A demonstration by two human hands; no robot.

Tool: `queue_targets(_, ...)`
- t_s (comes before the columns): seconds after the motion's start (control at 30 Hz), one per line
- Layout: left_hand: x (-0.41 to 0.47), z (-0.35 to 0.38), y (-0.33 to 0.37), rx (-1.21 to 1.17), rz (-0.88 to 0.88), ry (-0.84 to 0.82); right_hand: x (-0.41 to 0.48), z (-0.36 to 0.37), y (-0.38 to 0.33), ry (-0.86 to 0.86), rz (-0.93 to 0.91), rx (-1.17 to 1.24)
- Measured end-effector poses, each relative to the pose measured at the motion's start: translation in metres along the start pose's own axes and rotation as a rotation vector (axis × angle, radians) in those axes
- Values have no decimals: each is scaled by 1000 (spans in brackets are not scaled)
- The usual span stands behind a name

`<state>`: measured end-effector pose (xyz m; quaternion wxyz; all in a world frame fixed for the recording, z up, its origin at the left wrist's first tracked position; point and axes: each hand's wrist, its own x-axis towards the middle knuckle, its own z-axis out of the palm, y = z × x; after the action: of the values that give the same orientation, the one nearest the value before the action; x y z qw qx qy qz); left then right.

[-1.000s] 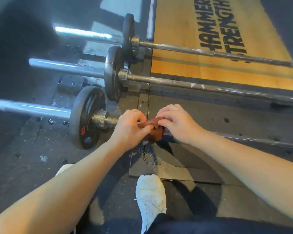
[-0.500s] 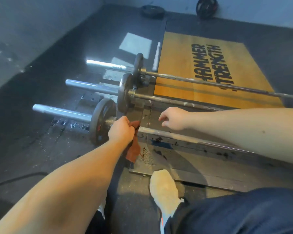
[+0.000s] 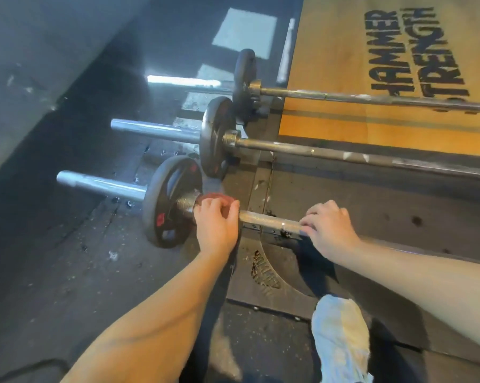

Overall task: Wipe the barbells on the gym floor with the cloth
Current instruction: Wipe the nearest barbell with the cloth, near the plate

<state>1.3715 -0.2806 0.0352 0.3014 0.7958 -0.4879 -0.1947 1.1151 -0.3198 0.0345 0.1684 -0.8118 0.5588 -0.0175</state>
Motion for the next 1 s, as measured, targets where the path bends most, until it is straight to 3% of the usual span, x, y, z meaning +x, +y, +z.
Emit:
queue_targets(0.13, 0, 7, -13, 107, 3, -38, -9, 27, 3, 179, 12, 131)
queue_targets(0.27, 2, 11, -26, 294, 35, 25, -12, 47, 2, 367, 55, 307)
queue_targets(0.37, -2, 19, -19, 234, 61, 81, -13, 54, -2, 432, 80, 357)
queue_targets(0.57, -26, 39, 3, 78, 239, -112, -17, 54, -1, 431, 63, 366)
queue_targets(0.73, 6, 7, -30, 69, 39, 103, -18, 55, 4, 444, 28, 360)
queue_targets(0.83, -1, 13, -36, 80, 104, 142, -18, 55, 3, 447, 29, 362)
queue_targets(1.0, -35, 49, -5, -3, 308, -104, -16, 55, 3, 436, 42, 369)
